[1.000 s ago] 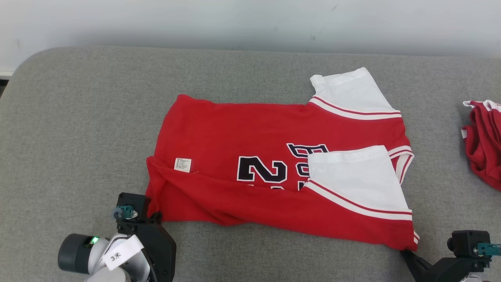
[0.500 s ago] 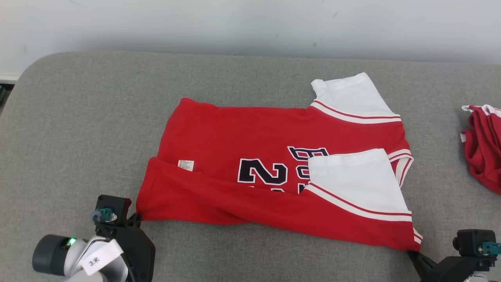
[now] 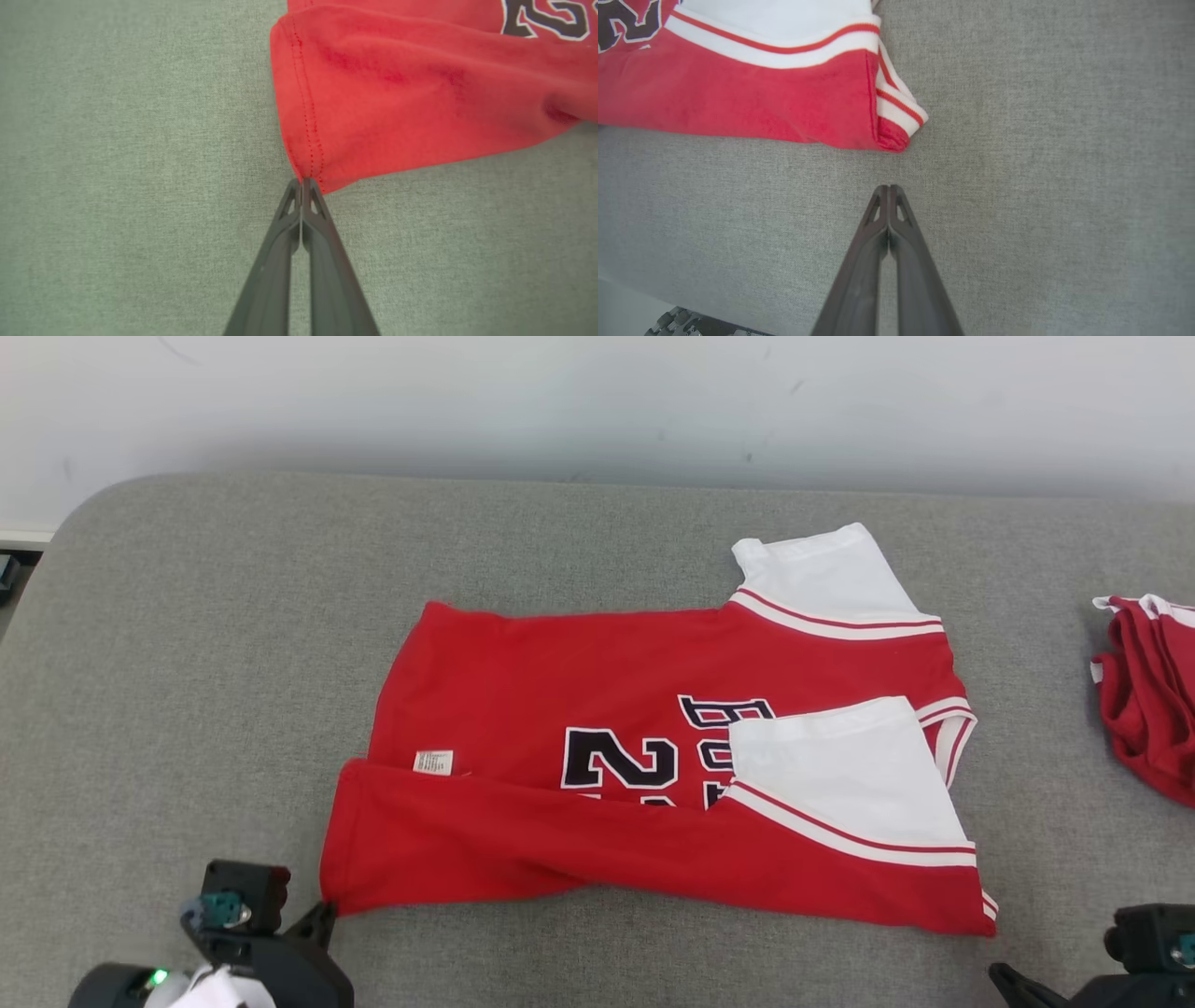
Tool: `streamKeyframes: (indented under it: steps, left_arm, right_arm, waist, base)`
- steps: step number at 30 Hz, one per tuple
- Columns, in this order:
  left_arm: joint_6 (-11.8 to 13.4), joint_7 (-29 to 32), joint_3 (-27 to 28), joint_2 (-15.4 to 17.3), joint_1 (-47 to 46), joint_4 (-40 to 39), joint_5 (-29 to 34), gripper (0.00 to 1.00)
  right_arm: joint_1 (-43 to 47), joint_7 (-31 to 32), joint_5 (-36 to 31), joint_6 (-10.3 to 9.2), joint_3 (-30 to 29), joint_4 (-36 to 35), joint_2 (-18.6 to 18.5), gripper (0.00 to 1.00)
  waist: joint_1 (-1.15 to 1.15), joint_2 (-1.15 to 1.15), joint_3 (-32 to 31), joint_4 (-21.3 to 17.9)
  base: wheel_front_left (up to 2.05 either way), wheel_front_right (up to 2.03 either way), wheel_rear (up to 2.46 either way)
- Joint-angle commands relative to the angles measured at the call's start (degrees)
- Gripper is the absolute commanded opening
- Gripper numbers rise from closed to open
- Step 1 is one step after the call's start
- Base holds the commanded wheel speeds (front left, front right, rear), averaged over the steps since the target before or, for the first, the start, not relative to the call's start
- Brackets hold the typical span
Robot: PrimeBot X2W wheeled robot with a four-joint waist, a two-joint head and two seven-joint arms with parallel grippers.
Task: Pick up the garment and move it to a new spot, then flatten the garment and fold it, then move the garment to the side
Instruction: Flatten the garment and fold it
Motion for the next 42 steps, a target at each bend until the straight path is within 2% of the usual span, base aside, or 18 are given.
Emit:
streamKeyframes:
  steps: [1, 8, 9, 10, 12, 13, 14, 23, 37, 39, 42]
  left_arm:
    - [0.29, -0.52, 0.39, 0.83, 1.68, -0.65, -0.83, 0.00]
    - [0.87, -1.06, 0.82, 1.68, 3.77, -1.74, -1.57, 0.00]
    - [0.71, -1.12, 0.70, 1.48, 3.46, -1.79, -1.58, 0.00]
    - [0.55, -1.17, 0.58, 1.22, 3.17, -1.66, -1.62, 0.00]
    - [0.58, -1.45, 0.42, 0.77, 2.60, -1.24, -1.54, 0.00]
    - [0.58, -1.51, 0.36, 0.53, 2.43, -1.06, -1.57, 0.20]
    - [0.86, -1.70, 0.50, 0.27, 2.20, -0.99, -1.57, 1.00]
    - [1.05, -2.17, 0.34, -0.68, 1.44, -0.33, -1.76, 1.00]
    - [-0.75, -1.81, 0.21, -2.35, -1.33, 1.04, -3.20, 1.00]
    - [-0.83, -1.28, 0.55, -2.26, -1.60, 0.66, -3.88, 1.00]
    - [-0.73, -0.13, 0.99, -1.95, -1.24, 0.02, -4.90, 1.00]
  right_arm:
    - [0.84, 0.76, 0.64, 0.11, -0.79, -0.85, -0.46, 0.00]
    - [1.25, 2.06, 1.20, 0.12, -4.28, -3.58, -0.62, 0.00]
    - [0.88, 1.80, 1.17, 0.12, -4.01, -3.92, -0.64, 0.37]
    - [0.56, 1.48, 1.20, 0.11, -4.02, -4.07, -0.47, 1.00]
    - [0.21, 1.16, 0.72, 0.11, -3.73, -3.85, -0.01, 1.00]
    - [-0.13, 1.07, 0.41, 0.11, -3.46, -3.73, 0.21, 1.00]
    - [-0.57, 0.79, 0.05, 0.12, -3.16, -3.60, 0.35, 1.00]
    - [-5.01, -1.15, -2.40, 0.11, 0.02, -0.78, 1.26, 1.00]
    - [-7.38, 0.40, -3.53, 0.11, -0.03, 1.90, 1.49, 1.00]
    - [-7.23, 0.62, -3.33, 0.11, -0.20, 1.83, 1.55, 0.97]
    - [-7.13, 1.03, -2.91, 0.11, -0.31, 1.81, 1.62, 0.87]
  waist:
    - [0.00, 0.00, -0.05, -0.06]
    - [0.00, 0.00, 0.13, 0.20]
    - [0.00, 0.00, 0.18, 0.24]
    - [0.00, 0.00, 0.21, 0.24]
    - [0.00, 0.00, 0.26, 0.23]
    - [0.00, 0.00, 0.30, 0.19]
    - [0.00, 0.00, 0.35, 0.15]
    - [0.00, 0.00, 1.02, 0.16]
    - [0.00, 0.00, 2.44, 1.42]
    - [0.00, 0.00, 2.59, 1.41]
    - [0.00, 0.00, 2.70, 1.20]
  base:
    - [0.00, 0.00, 0.00]
    - [0.00, 0.00, 0.00]
    - [0.00, 0.00, 0.00]
    - [0.00, 0.00, 0.00]
    - [0.00, 0.00, 0.00]
    - [0.00, 0.00, 0.00]
    - [0.00, 0.00, 0.00]
    - [0.00, 0.00, 0.00]
    - [0.00, 0.00, 0.00]
    - [0.00, 0.00, 0.00]
    - [0.00, 0.00, 0.00]
